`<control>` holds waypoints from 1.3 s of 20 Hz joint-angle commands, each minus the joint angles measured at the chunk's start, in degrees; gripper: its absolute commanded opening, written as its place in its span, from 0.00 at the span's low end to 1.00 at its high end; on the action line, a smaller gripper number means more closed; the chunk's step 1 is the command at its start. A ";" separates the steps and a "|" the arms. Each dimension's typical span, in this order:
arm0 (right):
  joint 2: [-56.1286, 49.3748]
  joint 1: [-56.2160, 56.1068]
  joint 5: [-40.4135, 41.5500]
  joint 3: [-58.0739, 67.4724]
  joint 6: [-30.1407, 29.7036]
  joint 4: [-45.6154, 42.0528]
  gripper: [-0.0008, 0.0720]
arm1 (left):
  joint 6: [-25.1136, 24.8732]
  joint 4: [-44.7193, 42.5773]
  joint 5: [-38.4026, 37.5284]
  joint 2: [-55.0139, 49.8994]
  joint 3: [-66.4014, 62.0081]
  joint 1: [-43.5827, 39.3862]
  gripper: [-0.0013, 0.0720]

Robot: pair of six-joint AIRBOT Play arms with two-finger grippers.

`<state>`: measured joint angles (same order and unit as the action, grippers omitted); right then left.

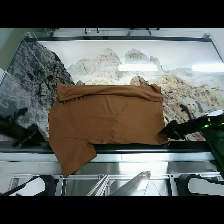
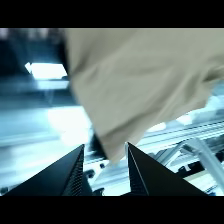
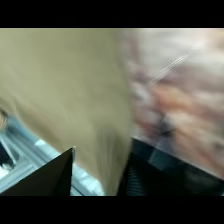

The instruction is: Fold the shirts.

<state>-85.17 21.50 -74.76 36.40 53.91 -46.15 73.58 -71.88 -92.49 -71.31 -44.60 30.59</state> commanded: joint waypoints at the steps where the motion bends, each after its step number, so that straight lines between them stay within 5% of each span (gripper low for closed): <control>1: -0.92 -6.12 9.11 -0.61 -2.38 6.27 0.43 | 0.92 -1.92 4.59 7.39 9.97 1.49 0.41; 5: -0.92 -8.00 10.75 -0.57 -3.43 10.03 0.43 | 0.68 4.59 15.08 8.96 16.90 1.44 0.41; 12: -0.92 -7.85 9.29 -0.52 -3.39 9.90 0.43 | -6.25 17.44 22.36 -5.51 14.95 -9.38 0.39; 13: -0.92 -7.72 8.50 -0.52 -3.43 9.42 0.40 | -6.25 17.49 21.88 -6.10 13.73 -10.40 0.13; 14: -0.92 -7.37 7.74 -0.52 -3.39 8.87 0.39 | -6.32 17.40 21.42 -5.88 12.63 -10.71 0.03; 15: -0.92 -6.67 6.82 -0.52 -3.41 8.63 0.27 | -6.29 17.16 21.00 -4.76 11.80 -10.38 0.04; 18: -0.92 -3.61 4.87 -0.52 -3.37 8.70 0.20 | -5.97 14.45 19.56 0.46 10.84 -6.21 0.05; 19: -0.92 -2.62 4.31 -0.52 -3.37 8.70 0.06 | -6.05 14.51 18.95 2.62 11.15 -4.09 0.05; 26: -0.42 3.82 -1.36 -0.52 -3.13 8.90 0.03 | -7.74 14.62 17.68 13.84 15.43 4.07 0.05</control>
<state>-85.80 23.18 -72.66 35.81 50.50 -38.22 66.74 -57.19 -74.43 -61.01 -30.76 32.42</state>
